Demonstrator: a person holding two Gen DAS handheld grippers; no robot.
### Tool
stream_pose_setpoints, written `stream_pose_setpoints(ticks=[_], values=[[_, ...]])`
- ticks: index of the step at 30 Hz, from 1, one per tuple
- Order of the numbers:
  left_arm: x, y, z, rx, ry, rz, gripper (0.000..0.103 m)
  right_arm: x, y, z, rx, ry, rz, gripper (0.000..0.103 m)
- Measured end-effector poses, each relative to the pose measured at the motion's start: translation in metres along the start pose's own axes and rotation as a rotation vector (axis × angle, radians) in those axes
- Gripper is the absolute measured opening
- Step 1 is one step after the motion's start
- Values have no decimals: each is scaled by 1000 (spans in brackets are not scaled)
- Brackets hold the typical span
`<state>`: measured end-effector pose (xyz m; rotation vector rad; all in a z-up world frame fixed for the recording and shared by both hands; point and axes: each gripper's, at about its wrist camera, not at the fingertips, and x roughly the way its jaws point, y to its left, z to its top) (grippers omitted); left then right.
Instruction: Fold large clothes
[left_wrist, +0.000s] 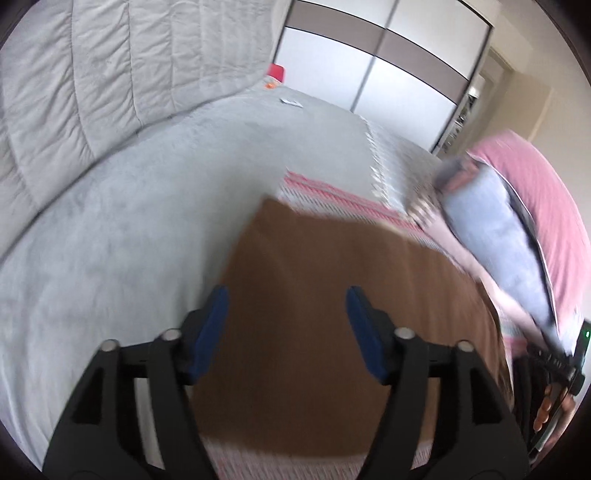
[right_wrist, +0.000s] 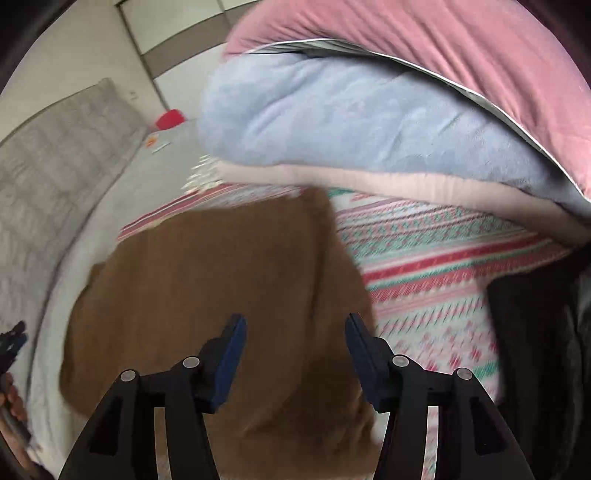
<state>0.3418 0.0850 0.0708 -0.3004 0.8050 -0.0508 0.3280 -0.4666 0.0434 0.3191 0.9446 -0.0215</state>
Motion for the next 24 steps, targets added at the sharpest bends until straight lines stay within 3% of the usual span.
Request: stream_pose_setpoints(ticks=[4,7,11,15,19,24], values=[[-5,-21,-57,70,13,-25,74,-3,35,-49,-82,39,34,56],[22,-21,-81,134,44,63,74,7,37,-76,-108,77,5,56],[60,19,-91,74,120,230,74,39,7,-95,-91,162,-83,56],[74,37,-92,31,146,227,75,68,-2,-94,-106,213,-82,56],[75,38,-94,5,149,222,75,77,17,-97,-187,199,-183,56],[38,30,-91,33,45,284,69,34,3,-95,-69,121,-139,56]])
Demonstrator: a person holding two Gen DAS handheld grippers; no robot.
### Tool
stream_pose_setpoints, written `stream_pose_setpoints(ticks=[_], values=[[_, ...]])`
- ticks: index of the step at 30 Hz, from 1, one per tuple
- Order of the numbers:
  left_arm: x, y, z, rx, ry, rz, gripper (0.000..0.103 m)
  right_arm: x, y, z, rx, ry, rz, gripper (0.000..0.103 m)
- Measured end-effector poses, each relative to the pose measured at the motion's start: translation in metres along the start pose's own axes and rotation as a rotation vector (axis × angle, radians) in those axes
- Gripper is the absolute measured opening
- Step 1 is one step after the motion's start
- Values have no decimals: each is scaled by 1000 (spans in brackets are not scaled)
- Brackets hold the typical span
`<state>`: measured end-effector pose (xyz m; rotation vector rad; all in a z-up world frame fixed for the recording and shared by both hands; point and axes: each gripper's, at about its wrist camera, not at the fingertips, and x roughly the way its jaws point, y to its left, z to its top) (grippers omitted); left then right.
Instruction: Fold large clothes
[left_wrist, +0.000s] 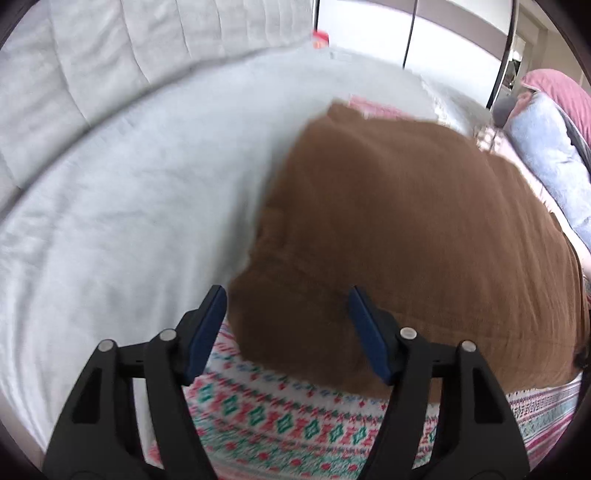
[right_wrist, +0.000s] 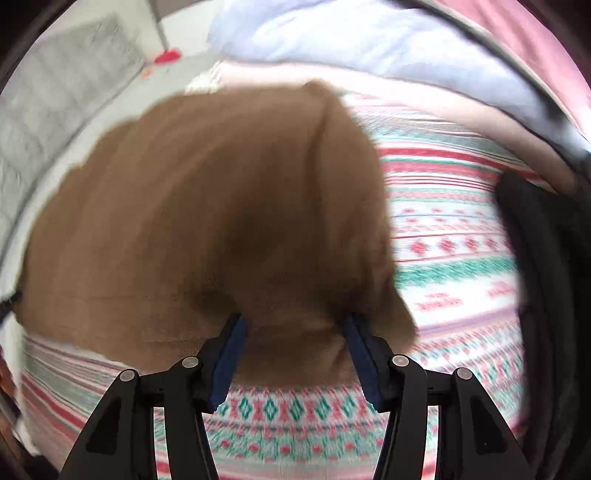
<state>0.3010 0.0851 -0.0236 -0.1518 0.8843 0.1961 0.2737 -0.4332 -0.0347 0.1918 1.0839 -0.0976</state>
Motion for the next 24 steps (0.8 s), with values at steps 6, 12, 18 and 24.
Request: stream_pose_setpoints(ticks=[6,12,18,24], values=[[3,-22,-10,103,13,17,69,10,-30,-6,68,60,-114,58],[23,-13,-13,23,63,40,72,41,-41,-6,106,147,-28,62],[8,-12,-14,-5,46,62,71,13,-50,3,141,61,-42,64],[-34,-52,-17,114,-110,6,71,-27,-57,2,217,-11,41,66]])
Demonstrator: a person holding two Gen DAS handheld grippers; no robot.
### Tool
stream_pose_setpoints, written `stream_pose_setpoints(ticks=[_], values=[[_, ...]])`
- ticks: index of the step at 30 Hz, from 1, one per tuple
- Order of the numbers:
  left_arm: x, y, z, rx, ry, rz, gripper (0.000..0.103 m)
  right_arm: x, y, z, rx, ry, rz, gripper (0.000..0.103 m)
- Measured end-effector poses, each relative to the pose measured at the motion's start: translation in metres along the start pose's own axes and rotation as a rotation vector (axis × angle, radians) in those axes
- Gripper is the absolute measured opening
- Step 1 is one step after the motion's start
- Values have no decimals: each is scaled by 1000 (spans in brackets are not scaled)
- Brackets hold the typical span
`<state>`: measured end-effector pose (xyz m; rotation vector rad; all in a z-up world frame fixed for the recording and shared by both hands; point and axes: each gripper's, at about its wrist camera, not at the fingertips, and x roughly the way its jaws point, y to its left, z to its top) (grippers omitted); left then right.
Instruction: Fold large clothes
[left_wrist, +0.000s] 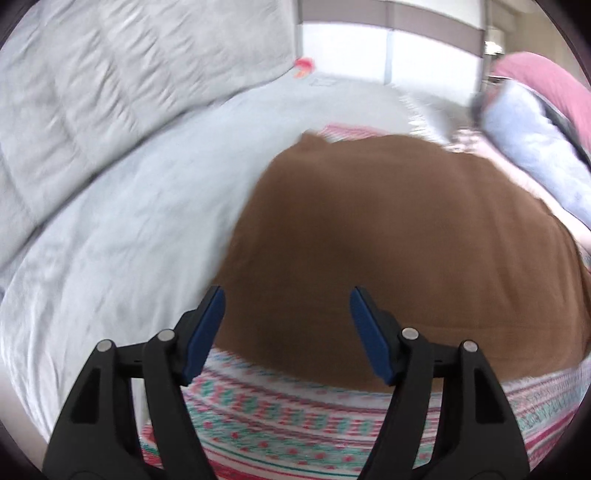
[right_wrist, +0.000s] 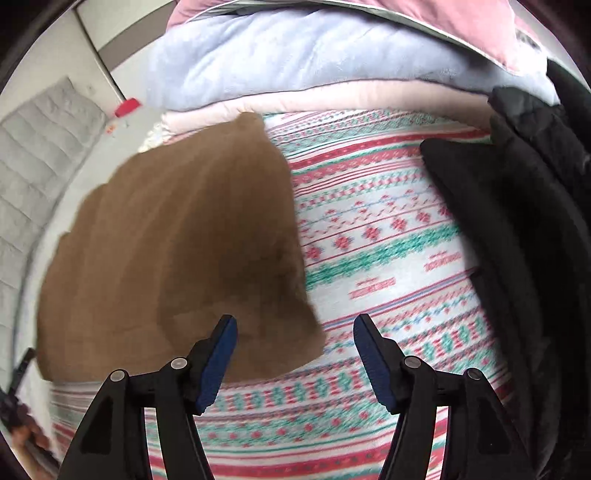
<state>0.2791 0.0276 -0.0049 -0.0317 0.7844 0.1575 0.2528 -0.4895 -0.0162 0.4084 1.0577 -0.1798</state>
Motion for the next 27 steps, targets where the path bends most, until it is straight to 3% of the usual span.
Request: stream_pose_setpoints(ticks=[4,7,10,16,21,27], values=[[-13,-67,-13,142,-19,-156,71,0,9,-11,-29,-4,24,66],[-8,-110,-31,258,21,-216,71,0,29,-17,-60,-4,35,66],[4,-135,-45,349,6,-136,71,9,30,-16,-58,13,35,66],[18,-133,-42,337,48,-152,73,37,11,-18,16,114,19,66],[22,-133,-41,338,48,-140,73,23,-9,-40,127,117,141,66],[22,-131,-43,325,50,-153,73,30,-26,-67,247,193,292,66]])
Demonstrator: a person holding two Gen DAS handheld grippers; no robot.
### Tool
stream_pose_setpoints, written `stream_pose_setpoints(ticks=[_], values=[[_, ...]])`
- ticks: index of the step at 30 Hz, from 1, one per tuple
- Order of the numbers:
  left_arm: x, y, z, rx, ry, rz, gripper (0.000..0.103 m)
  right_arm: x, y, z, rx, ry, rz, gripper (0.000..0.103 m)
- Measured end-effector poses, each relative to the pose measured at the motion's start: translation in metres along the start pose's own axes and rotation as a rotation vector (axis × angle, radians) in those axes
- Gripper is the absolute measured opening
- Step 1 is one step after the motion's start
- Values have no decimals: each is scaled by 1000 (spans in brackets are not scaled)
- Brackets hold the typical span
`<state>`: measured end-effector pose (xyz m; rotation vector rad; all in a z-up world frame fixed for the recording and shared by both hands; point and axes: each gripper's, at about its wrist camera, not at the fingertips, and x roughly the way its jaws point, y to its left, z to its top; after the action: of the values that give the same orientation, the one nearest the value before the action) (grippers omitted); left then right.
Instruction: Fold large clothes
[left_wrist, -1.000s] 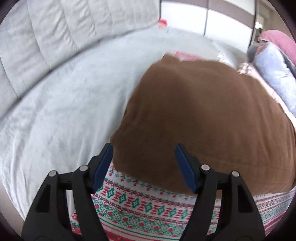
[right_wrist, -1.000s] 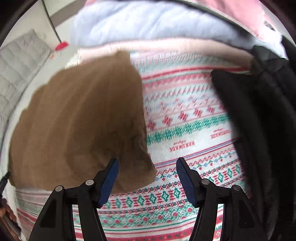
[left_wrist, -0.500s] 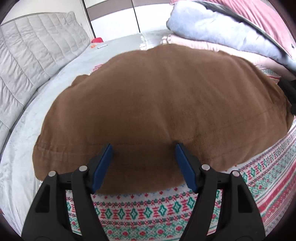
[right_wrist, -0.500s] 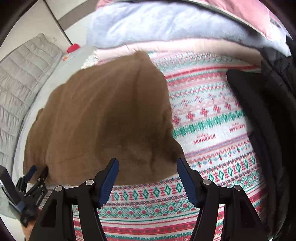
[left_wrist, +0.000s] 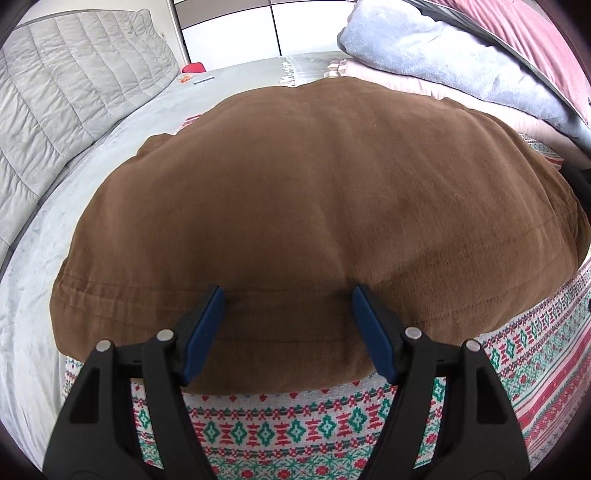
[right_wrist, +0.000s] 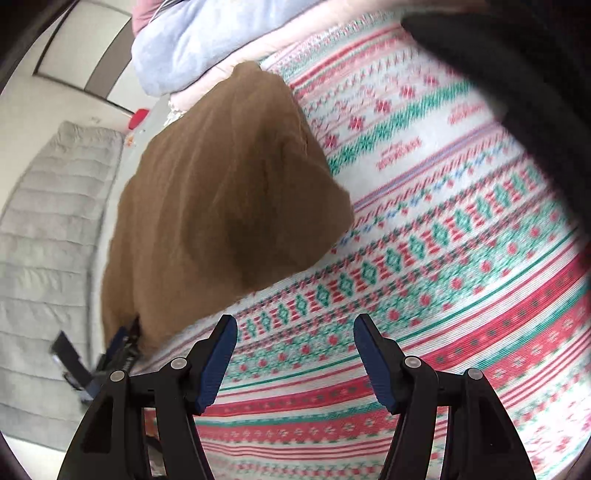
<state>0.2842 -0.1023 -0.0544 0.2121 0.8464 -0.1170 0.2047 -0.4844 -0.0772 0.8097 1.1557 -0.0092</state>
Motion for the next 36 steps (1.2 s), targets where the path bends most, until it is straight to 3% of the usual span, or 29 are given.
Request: stream_pose_setpoints(ticks=[4,10,12,21,26,29,32,36], values=[[-1,0,0,-7,1,-7,73,14,-5,10,60,8,7,66],[-1,1,1,-6,-2,-11,73,36,-8,19,193,24,192,66],[-1,1,1,-10,1,-15,73,45,-2,20,175,32,197,66],[0,3,3,-16,9,-29,73,48,28,31,69,-79,177,68],[0,4,3,-19,12,-36,73,57,13,27,184,-103,226,68],[0,4,3,-18,12,-36,73,50,20,24,158,-140,216,65],[0,4,3,-20,11,-34,72,35,32,22,117,-191,263,65],[-10,2,5,-20,0,-25,71,34,33,21,130,-188,255,65]])
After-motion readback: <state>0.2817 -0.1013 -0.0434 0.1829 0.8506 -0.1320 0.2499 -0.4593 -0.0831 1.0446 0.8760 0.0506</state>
